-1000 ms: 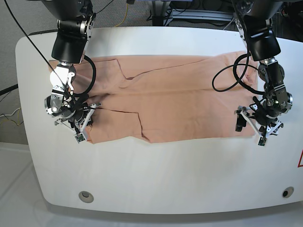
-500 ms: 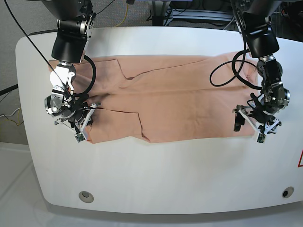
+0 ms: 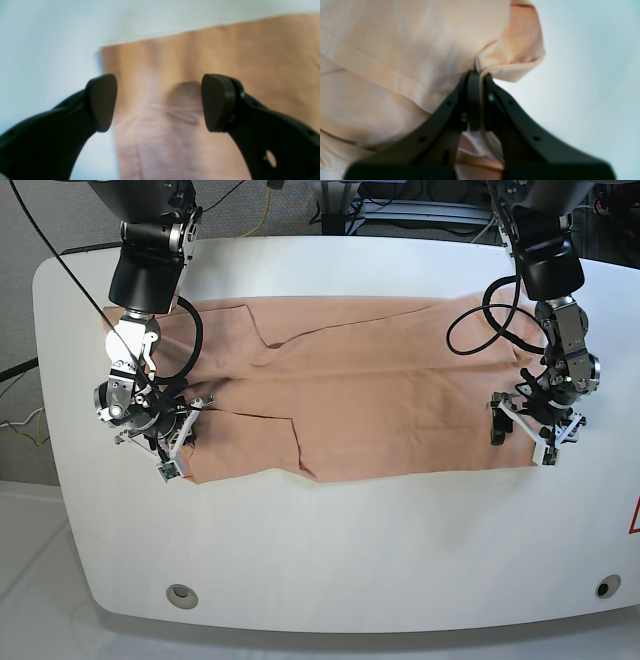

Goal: Fold the T-shirt properly
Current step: 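Lower the left gripper onto the shirt edge and grasp it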

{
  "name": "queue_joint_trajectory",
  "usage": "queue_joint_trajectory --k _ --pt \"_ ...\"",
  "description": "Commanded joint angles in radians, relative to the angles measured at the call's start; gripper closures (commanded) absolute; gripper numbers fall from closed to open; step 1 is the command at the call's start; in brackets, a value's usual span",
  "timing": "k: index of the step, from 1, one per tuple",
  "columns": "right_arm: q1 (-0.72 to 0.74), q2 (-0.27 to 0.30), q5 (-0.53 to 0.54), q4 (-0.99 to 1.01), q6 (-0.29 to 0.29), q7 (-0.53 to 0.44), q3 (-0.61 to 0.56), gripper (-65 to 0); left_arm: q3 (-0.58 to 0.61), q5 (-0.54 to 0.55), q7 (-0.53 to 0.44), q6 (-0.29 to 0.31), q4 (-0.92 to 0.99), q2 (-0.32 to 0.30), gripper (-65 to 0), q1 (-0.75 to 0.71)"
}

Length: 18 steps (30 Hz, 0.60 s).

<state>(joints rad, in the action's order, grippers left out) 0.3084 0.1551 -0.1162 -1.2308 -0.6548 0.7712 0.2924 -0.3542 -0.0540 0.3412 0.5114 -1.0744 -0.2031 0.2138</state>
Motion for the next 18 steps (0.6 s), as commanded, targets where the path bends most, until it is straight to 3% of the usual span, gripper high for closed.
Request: queue_joint_trajectory --k 1,13,18 --pt "0.024 0.008 0.010 -0.024 -0.001 -0.014 0.000 0.0 -0.001 0.012 -0.041 -0.007 -0.016 -0.014 -50.1 0.023" --pt "0.024 0.008 0.011 -0.024 -0.001 -0.014 0.000 0.0 -0.001 0.010 -0.043 -0.009 -0.014 -0.012 -50.1 0.023" --pt "0.013 0.008 0.011 -0.024 -0.001 -0.014 0.000 0.0 0.014 0.010 -0.044 -0.058 -0.014 -0.011 -50.1 0.022"
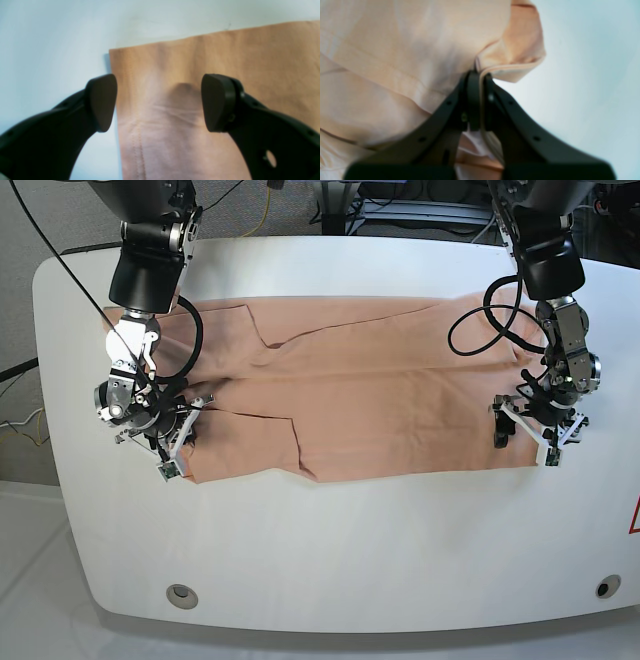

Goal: Fold the T-shirt properly
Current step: 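Lower the left gripper onto the shirt edge and grasp it, then hold both shirt corners and tug them apart to straighten the edge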

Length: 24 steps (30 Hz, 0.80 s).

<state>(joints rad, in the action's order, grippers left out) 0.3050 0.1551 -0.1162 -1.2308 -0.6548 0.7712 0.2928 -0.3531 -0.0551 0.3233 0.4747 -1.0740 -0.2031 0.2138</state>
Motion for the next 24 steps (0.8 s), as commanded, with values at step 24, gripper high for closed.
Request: queue_joint_trajectory --k 24 --pt "-0.028 0.008 0.011 -0.102 -0.001 0.024 0.003 0.0 0.065 0.013 -0.028 -0.046 0.061 0.018 -50.2 0.006"
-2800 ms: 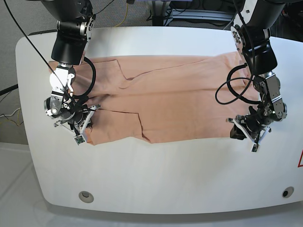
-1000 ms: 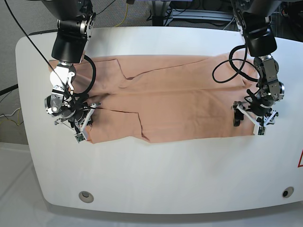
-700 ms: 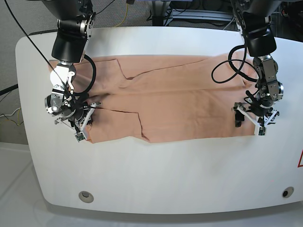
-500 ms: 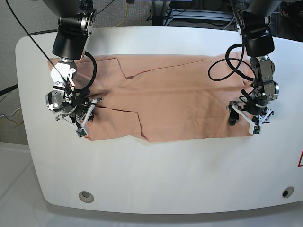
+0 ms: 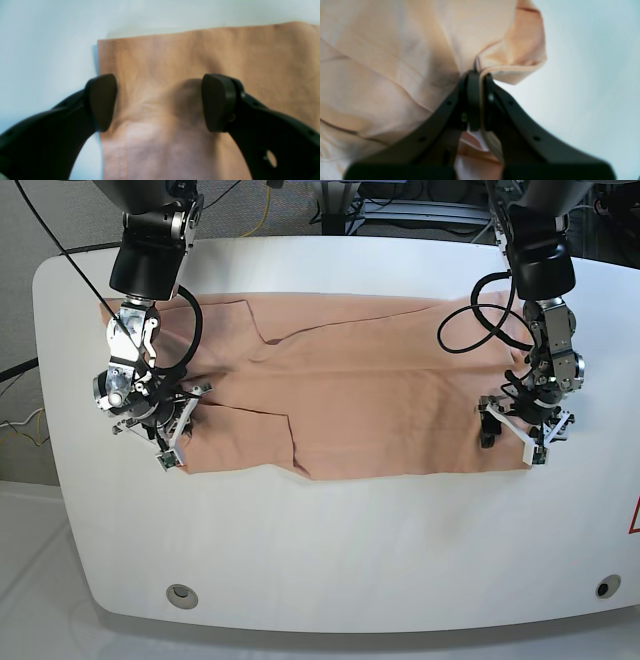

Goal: Fold the T-shirt properly
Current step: 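Hold both shirt corners and tug them apart to straighten the edge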

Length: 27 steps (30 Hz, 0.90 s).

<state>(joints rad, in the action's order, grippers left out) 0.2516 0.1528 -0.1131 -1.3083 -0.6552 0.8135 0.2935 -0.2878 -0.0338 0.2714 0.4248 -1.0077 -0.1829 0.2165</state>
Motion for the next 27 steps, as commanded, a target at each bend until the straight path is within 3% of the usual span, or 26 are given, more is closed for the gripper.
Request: queue_joint_trajectory --k 1,12,21,27 --pt "0.025 0.011 0.008 -0.024 -0.001 -0.018 0.002 0.0 0.000 -0.008 0.024 0.004 -0.006 -0.002 -50.2 -0.002" --pt "0.025 0.011 0.008 -0.024 -0.001 -0.018 0.000 0.0 0.002 -0.004 0.024 0.010 -0.007 0.020 -49.6 -0.015" --pt "0.025 0.011 0.008 -0.024 -0.001 -0.016 0.000 0.0 0.002 -0.001 0.025 0.010 -0.009 0.021 -37.1 -0.029" --pt "0.025 0.011 0.008 -0.024 -0.001 -0.016 0.000 0.0 0.002 -0.001 0.025 0.010 -0.009 0.021 -33.6 -0.032"
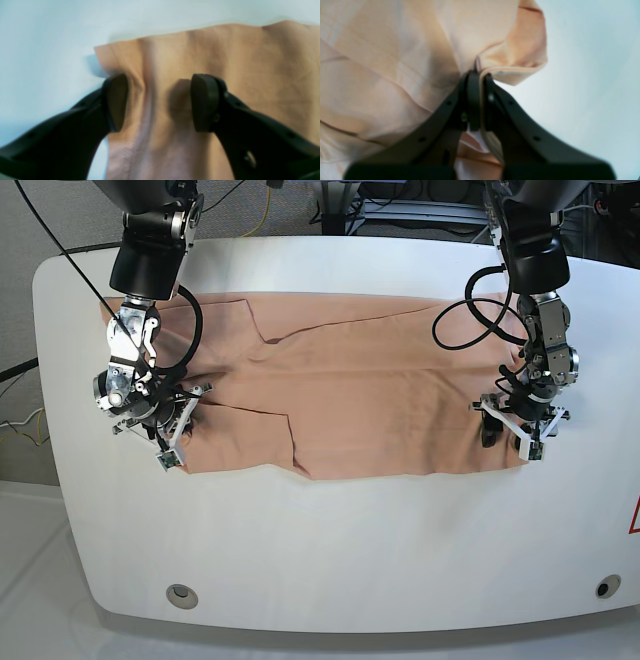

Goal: Fold the T-shirt properly
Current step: 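Hold both shirt corners and tug them apart to straighten the edge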

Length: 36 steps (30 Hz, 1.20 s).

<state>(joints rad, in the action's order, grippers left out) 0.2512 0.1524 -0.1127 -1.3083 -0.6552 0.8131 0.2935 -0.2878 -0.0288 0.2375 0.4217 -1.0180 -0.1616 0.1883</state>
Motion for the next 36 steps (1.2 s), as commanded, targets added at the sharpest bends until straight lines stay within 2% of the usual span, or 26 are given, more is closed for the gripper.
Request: queue_joint_trajectory --k 1,14,21,25,33,36 --pt "0.026 0.011 0.008 -0.024 -0.001 -0.016 0.000 0.0 0.002 -0.006 0.059 0.013 0.001 0.000 -33.2 -0.003" --pt "0.026 0.011 0.008 -0.024 -0.001 -0.011 -0.001 0.0 0.000 -0.006 0.062 0.013 0.000 0.021 -25.9 -0.003" --pt "0.026 0.009 0.009 -0.032 -0.001 -0.011 -0.001 0.0 0.000 -0.004 0.062 0.013 0.000 0.026 -11.7 -0.003" --pt "0.026 0.009 0.009 -0.032 -0.001 -0.011 -0.001 0.0 0.002 -0.004 0.062 0.015 0.000 0.033 -8.6 -0.003" --pt "0.026 0.008 0.009 -0.032 0.002 -0.011 -0.001 0.0 0.002 -0.006 0.064 0.110 0.000 0.035 -8.2 0.000" --pt "0.026 -0.006 0.006 -0.032 0.002 -0.011 -0.001 0.0 -0.001 -0.006 0.064 0.134 0.000 0.035 -5.3 0.000"
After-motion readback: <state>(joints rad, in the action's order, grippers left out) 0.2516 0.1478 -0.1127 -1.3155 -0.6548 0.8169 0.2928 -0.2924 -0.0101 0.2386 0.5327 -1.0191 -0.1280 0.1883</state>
